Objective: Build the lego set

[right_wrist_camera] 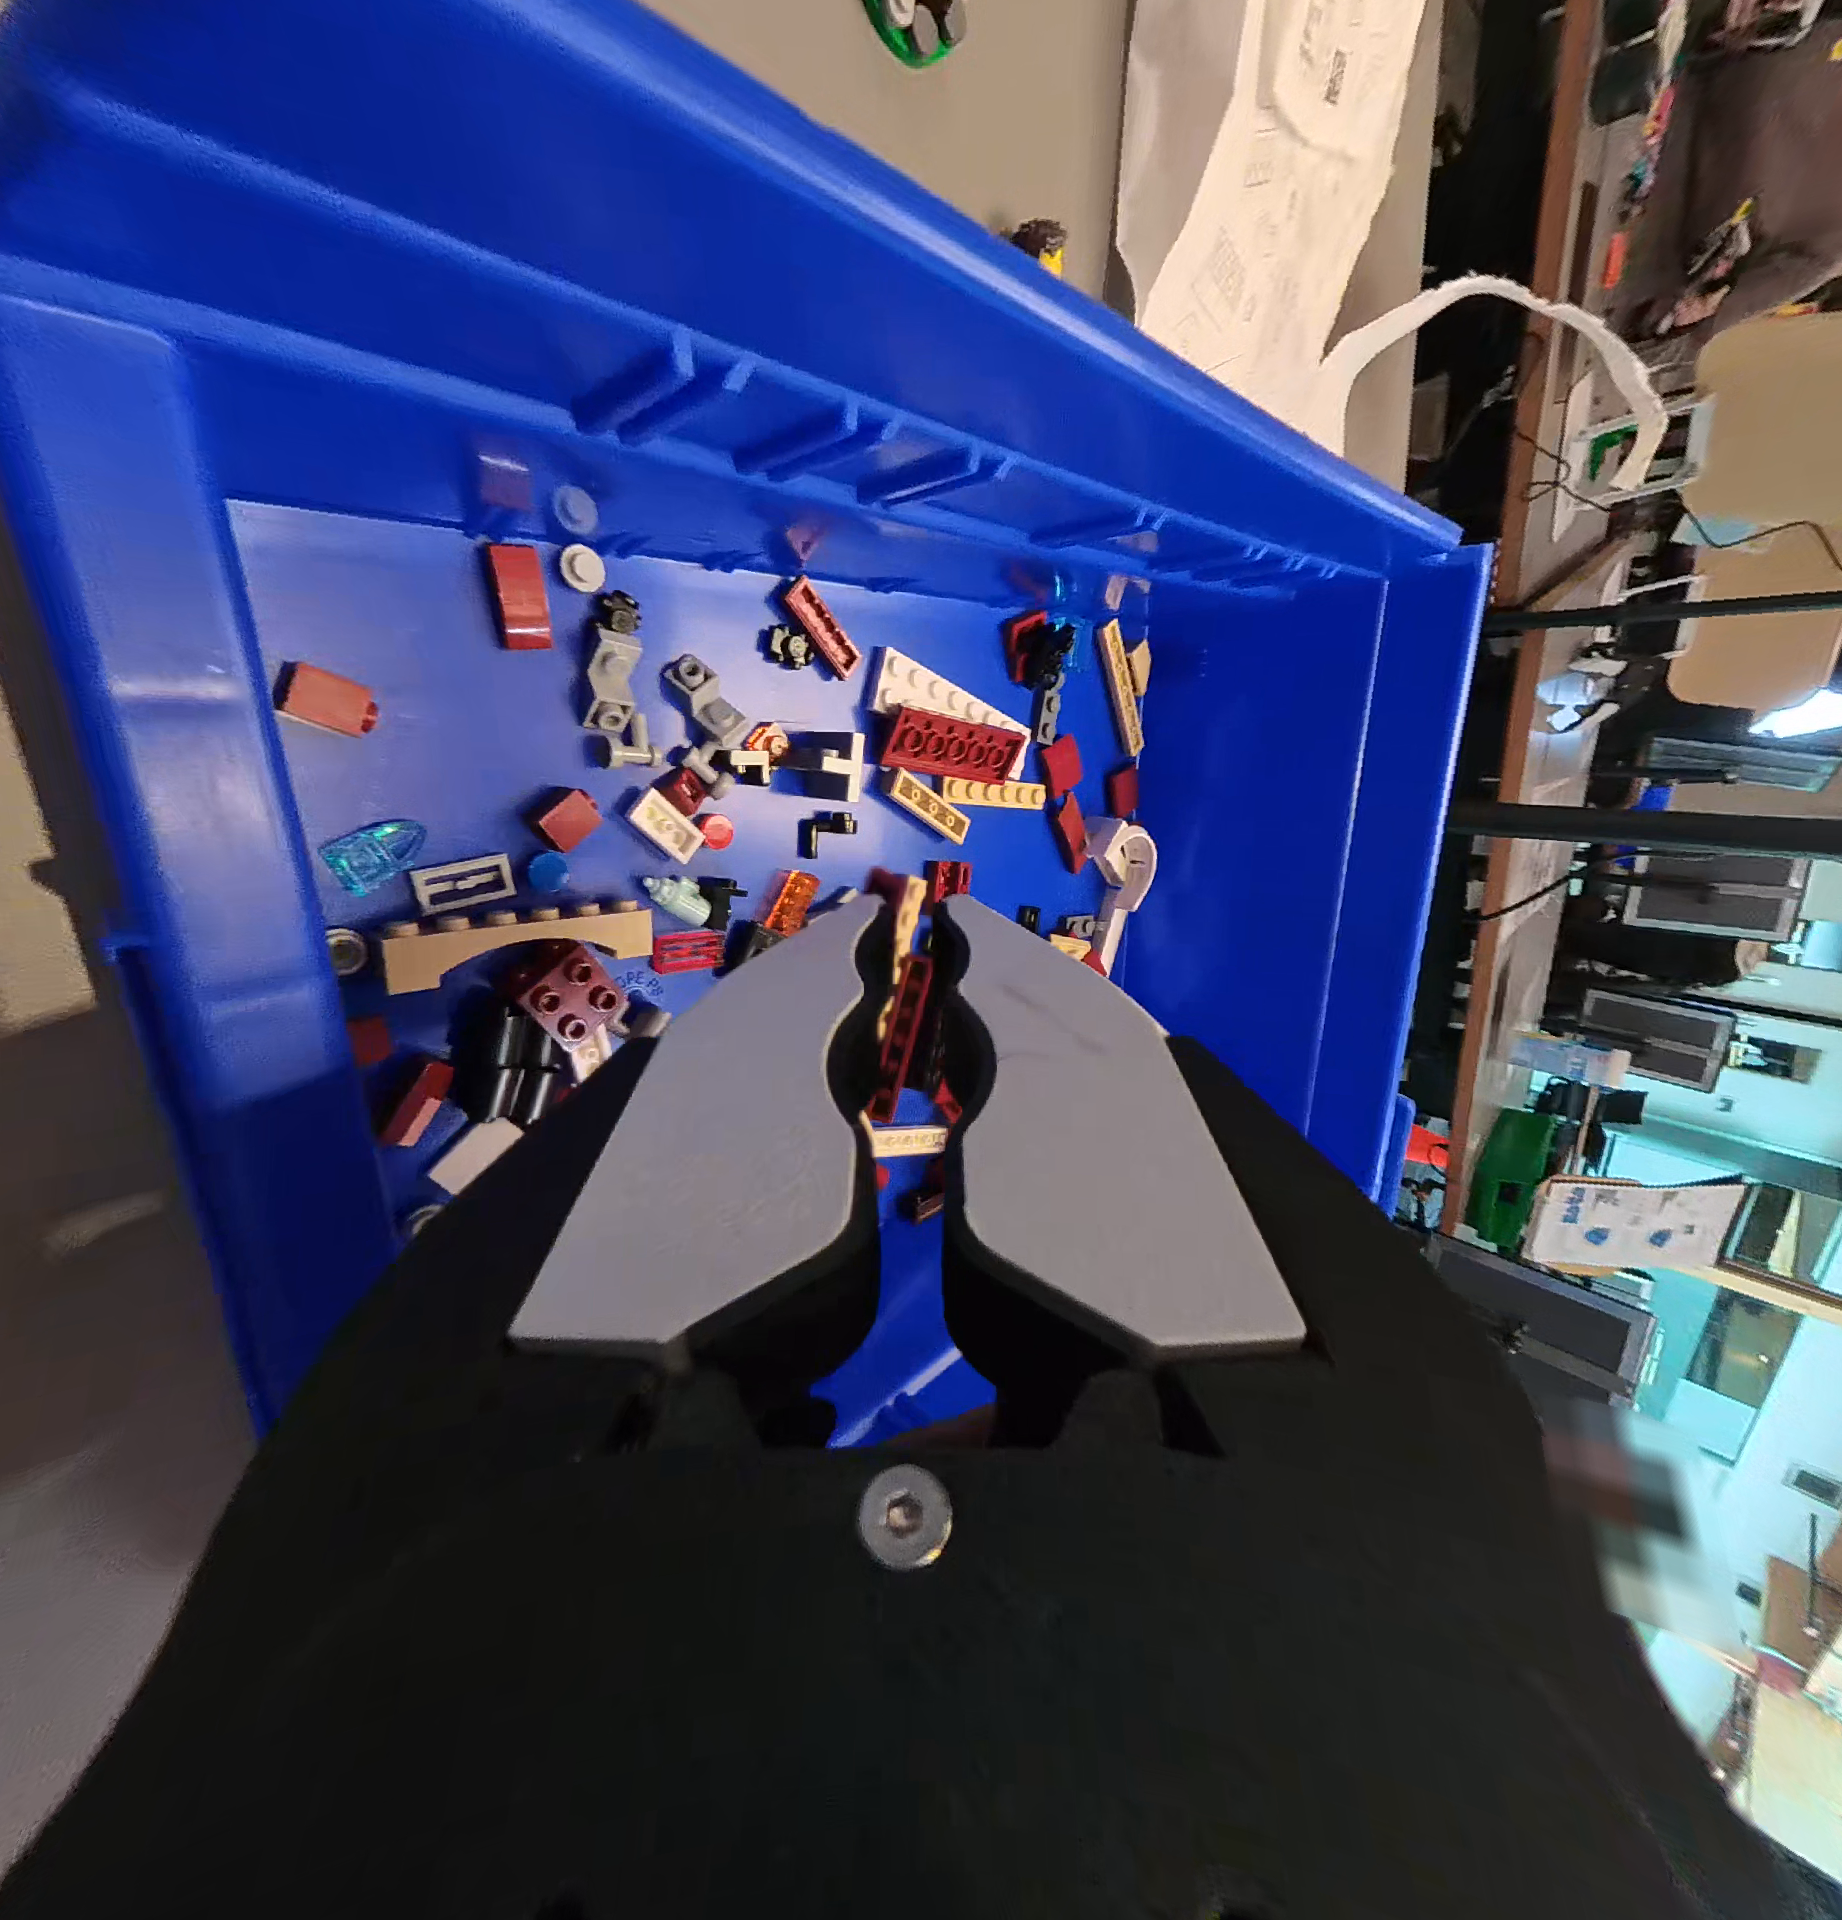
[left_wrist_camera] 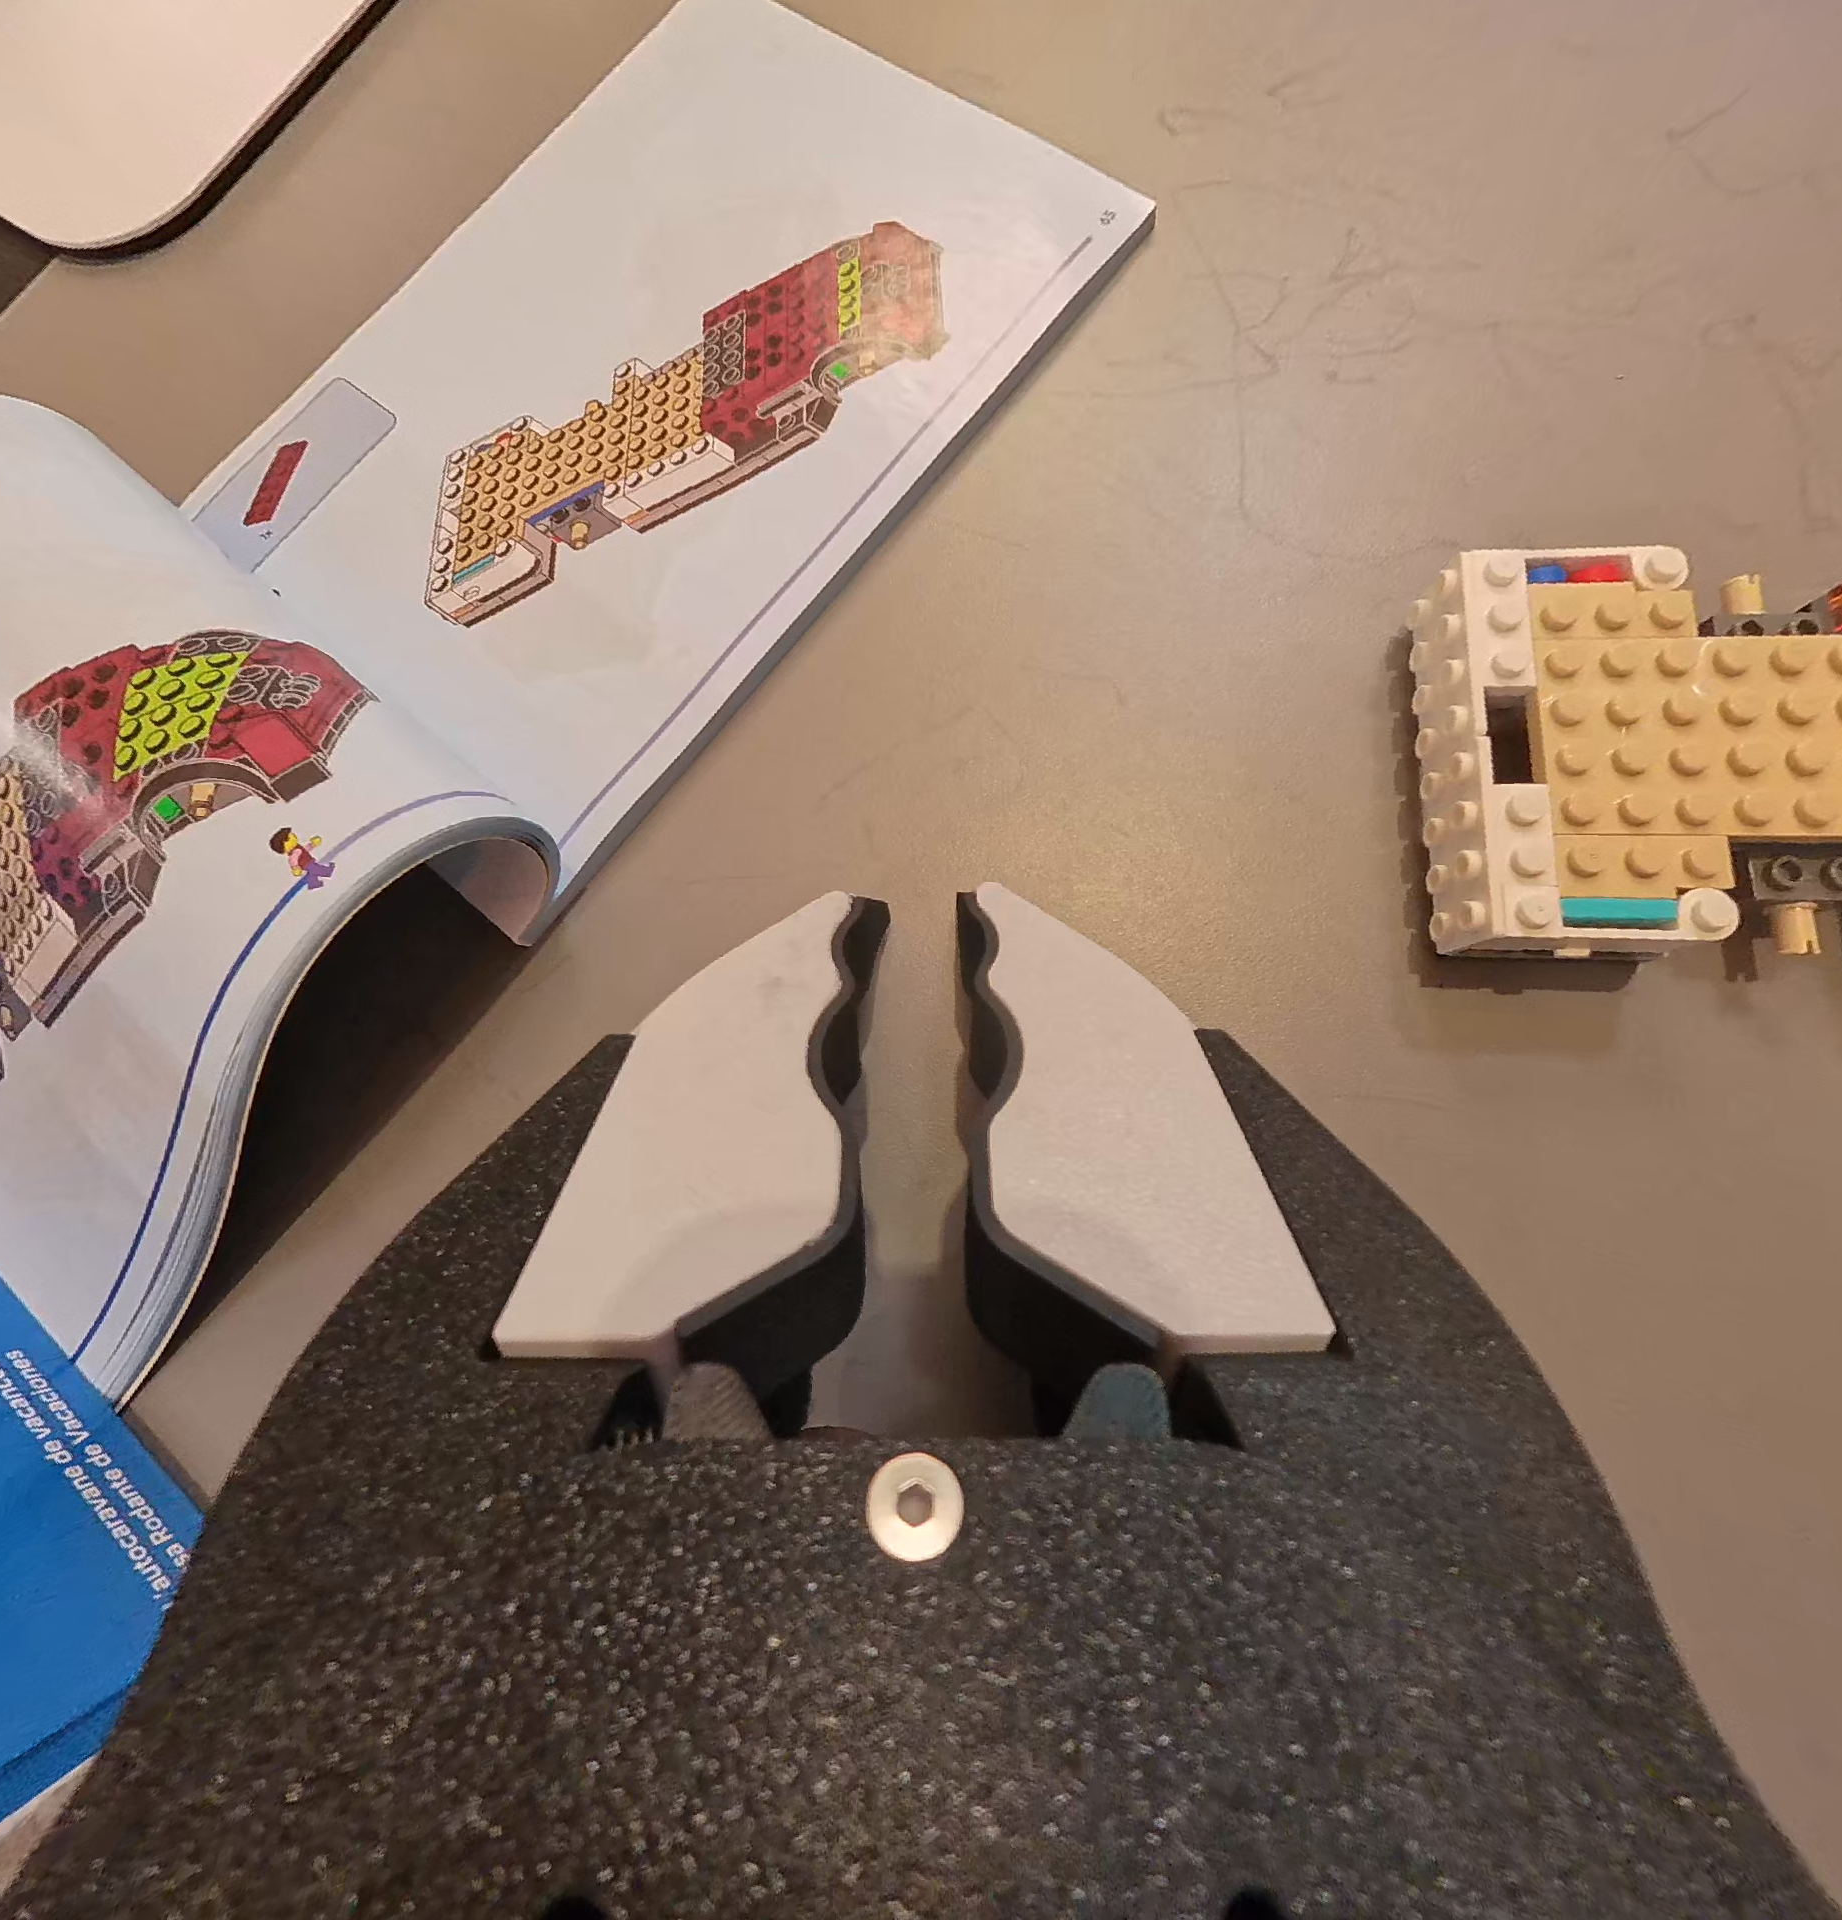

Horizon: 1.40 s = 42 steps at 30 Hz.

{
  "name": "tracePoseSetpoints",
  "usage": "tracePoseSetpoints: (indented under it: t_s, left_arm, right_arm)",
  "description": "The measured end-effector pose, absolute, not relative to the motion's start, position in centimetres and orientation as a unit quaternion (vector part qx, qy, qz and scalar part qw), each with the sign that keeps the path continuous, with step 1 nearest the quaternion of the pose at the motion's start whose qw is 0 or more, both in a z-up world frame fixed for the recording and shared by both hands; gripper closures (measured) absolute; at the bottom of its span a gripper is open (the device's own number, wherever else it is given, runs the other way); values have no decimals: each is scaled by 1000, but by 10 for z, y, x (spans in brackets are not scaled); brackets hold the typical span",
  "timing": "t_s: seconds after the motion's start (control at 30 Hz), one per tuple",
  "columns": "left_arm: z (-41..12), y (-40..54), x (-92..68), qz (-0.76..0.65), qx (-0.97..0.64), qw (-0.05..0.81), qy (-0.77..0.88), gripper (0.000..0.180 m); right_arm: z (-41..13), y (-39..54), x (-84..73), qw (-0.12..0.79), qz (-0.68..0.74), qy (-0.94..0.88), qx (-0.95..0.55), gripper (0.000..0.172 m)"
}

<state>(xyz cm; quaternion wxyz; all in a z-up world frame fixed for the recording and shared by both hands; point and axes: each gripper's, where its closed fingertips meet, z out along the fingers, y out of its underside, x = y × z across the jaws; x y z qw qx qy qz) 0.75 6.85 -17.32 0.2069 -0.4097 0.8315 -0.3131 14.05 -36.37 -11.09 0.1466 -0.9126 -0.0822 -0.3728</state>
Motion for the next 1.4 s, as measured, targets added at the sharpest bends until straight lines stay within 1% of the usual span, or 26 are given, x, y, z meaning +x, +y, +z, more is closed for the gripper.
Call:
tracePoseSetpoints:
  t_s: [0.03, 0.13, 0.3, 0.43, 0.77, 1.4]
  left_arm:
    - [-173, 68, 8, -313, -410, 206, 831, 164]
    - [-173, 68, 8, -314, -411, 205, 831, 164]
    - [-174, 68, 7, -314, -411, 203, 831, 164]
    - [-174, 68, 7, -315, -412, 200, 831, 164]
    - [-174, 69, 8, -316, -414, 197, 831, 164]
    - [-174, 68, 8, -316, -415, 194, 830, 164]
  right_arm:
    - [-111, -364, 141, 148, -367, -78, -915, 161]
    - [-109, -367, 145, 158, -353, -63, -920, 155]
    - [-94, -390, 168, 135, -357, -33, -924, 153]
    - [-85, -405, 183, 126, -334, -5, -934, 154]
    - [-96, -418, 188, 72, -263, -14, -962, 156]
    - [-90, -434, 228, 46, -295, 39, -954, 155]
